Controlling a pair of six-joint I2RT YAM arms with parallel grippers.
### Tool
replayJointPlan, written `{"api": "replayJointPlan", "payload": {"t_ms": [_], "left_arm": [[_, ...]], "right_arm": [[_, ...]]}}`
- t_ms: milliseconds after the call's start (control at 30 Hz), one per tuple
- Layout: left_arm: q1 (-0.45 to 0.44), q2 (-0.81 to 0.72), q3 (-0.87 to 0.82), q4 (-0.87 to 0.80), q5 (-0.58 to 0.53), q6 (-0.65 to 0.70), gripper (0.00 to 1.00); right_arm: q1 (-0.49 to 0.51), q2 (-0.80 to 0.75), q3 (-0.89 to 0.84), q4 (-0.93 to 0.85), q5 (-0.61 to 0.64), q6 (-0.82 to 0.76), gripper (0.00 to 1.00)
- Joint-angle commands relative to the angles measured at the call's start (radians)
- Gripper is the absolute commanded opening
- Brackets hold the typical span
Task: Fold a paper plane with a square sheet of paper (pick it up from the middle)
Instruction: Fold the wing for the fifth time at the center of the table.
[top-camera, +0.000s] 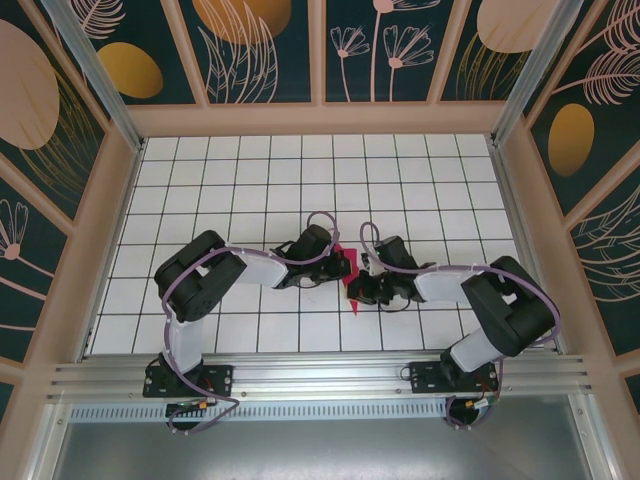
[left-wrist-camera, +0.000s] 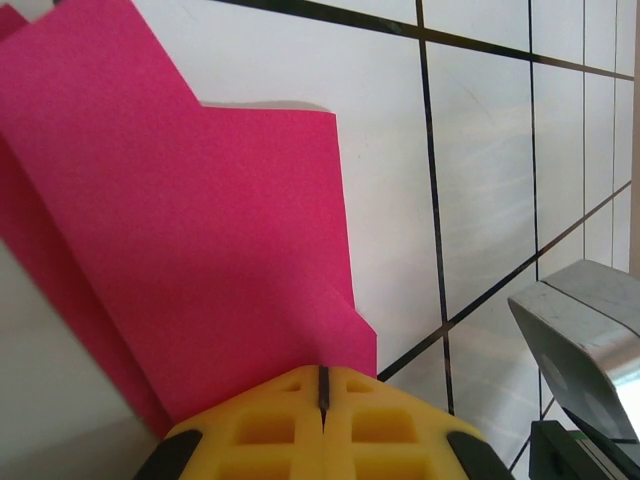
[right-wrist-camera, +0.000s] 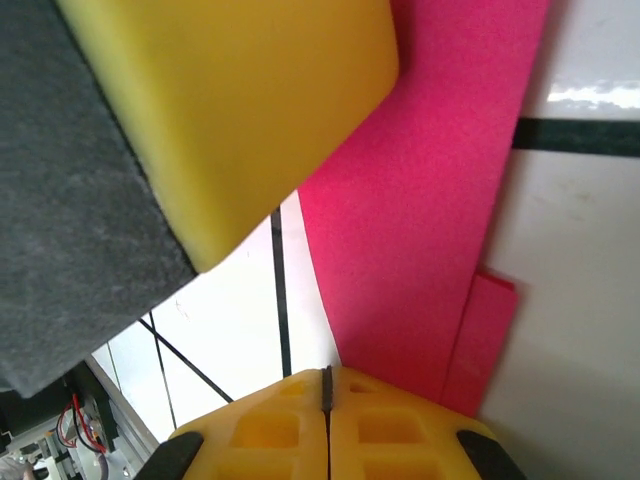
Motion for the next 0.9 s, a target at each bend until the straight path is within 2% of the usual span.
{"api": "replayJointPlan", "payload": {"t_ms": [0, 300, 433, 567, 633, 733, 800, 833, 867], "left_arm": [[0.007, 0.045, -0.007, -0.132, -0.086, 0.038, 0.00], [0.008, 0.046, -0.002, -0.129, -0.102, 0.030, 0.00], [0.007, 0.006, -0.015, -0.080, -0.056, 0.051, 0.05], [0.005, -0.089, -0.001, -0.131, -0.092, 0.091, 0.16], [0.006, -0.144, 0.006, -0.178, -0.138, 0.095, 0.28], [0.006, -0.213, 0.019, -0.279, -0.231, 0.077, 0.42], [0.001, -0.242, 0.035, -0.357, -0.298, 0.067, 0.49], [-0.004, -0.242, 0.042, -0.397, -0.332, 0.062, 0.55], [-0.011, -0.277, 0.042, -0.432, -0.365, 0.060, 0.57]], "right_arm": [[0.000, -0.025, -0.089, -0.045, 0.038, -0.004, 0.08], [0.000, -0.220, -0.214, -0.131, -0.081, -0.043, 0.11], [-0.008, -0.318, -0.160, -0.204, -0.020, -0.049, 0.10], [-0.035, -0.407, -0.094, -0.269, 0.163, -0.041, 0.13], [-0.085, -0.418, -0.075, -0.285, 0.251, -0.031, 0.14], [-0.129, -0.422, -0.074, -0.228, 0.266, -0.011, 0.15], [-0.138, -0.418, -0.070, -0.194, 0.292, 0.002, 0.19], [-0.140, -0.413, -0.068, -0.182, 0.306, 0.006, 0.22], [-0.143, -0.408, -0.064, -0.171, 0.321, 0.011, 0.25]]}}
